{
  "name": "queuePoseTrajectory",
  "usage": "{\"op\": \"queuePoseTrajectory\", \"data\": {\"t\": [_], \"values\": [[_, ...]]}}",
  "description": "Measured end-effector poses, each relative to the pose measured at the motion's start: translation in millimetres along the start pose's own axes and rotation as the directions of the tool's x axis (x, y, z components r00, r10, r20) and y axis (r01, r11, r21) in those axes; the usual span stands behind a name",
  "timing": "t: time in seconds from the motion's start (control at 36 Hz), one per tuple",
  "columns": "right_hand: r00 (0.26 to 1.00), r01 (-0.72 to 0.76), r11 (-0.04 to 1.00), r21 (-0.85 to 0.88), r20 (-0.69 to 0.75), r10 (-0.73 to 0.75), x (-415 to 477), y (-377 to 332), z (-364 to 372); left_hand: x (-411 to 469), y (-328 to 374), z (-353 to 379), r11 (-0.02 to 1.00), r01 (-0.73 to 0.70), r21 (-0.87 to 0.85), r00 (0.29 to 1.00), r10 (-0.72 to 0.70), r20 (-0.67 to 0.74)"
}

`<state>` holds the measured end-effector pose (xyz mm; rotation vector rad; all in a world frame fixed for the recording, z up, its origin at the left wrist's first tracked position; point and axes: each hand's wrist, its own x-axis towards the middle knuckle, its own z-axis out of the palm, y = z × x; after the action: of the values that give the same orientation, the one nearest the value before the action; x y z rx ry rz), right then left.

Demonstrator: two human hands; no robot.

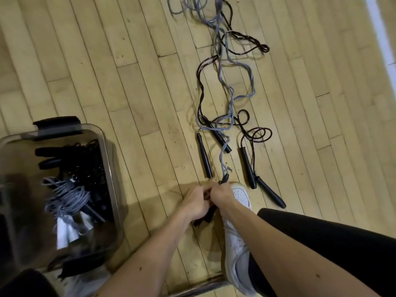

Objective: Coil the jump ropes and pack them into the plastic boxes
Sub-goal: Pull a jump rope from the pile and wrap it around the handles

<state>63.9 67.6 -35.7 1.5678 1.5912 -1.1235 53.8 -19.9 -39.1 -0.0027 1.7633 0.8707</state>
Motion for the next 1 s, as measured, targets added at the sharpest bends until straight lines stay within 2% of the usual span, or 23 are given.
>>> {"op": "queuePoseTrajectory", "data": {"t": [0.19,0.36,0.5,0.56,0.67,0.78,0.89,1.0], "values": [[0.999,0.039,0.999,0.005,0.012,-0.039,-53,-9,-28,-45,40,-21,0.997,-0.082,0.013,0.996,0.081,0.037],[0.977,0.197,0.972,-0.129,0.105,-0.185,-126,-28,-71,-109,89,-55,0.986,-0.102,0.129,0.993,0.093,0.077],[0.918,0.385,0.866,-0.320,0.229,-0.323,-193,-42,-100,-173,125,-76,0.964,-0.160,0.213,0.987,0.160,0.019],[0.889,0.455,0.824,-0.339,0.230,-0.396,-229,-55,-118,-204,143,-84,0.960,-0.190,0.206,0.980,0.198,-0.019],[0.782,0.623,0.702,-0.345,0.268,-0.562,-308,-74,-159,-271,182,-97,0.932,-0.316,0.177,0.934,0.338,-0.113],[0.649,0.760,0.587,-0.281,0.277,-0.708,-398,-84,-205,-362,232,-107,0.867,-0.465,0.179,0.837,0.497,-0.230],[0.462,0.886,0.447,-0.123,0.172,-0.870,-495,-88,-245,-457,275,-117,0.748,-0.610,0.262,0.667,0.663,-0.339],[0.250,0.968,0.250,-0.010,0.118,-0.961,-578,-75,-286,-553,305,-116,0.606,-0.714,0.351,0.515,0.794,-0.323]]}}
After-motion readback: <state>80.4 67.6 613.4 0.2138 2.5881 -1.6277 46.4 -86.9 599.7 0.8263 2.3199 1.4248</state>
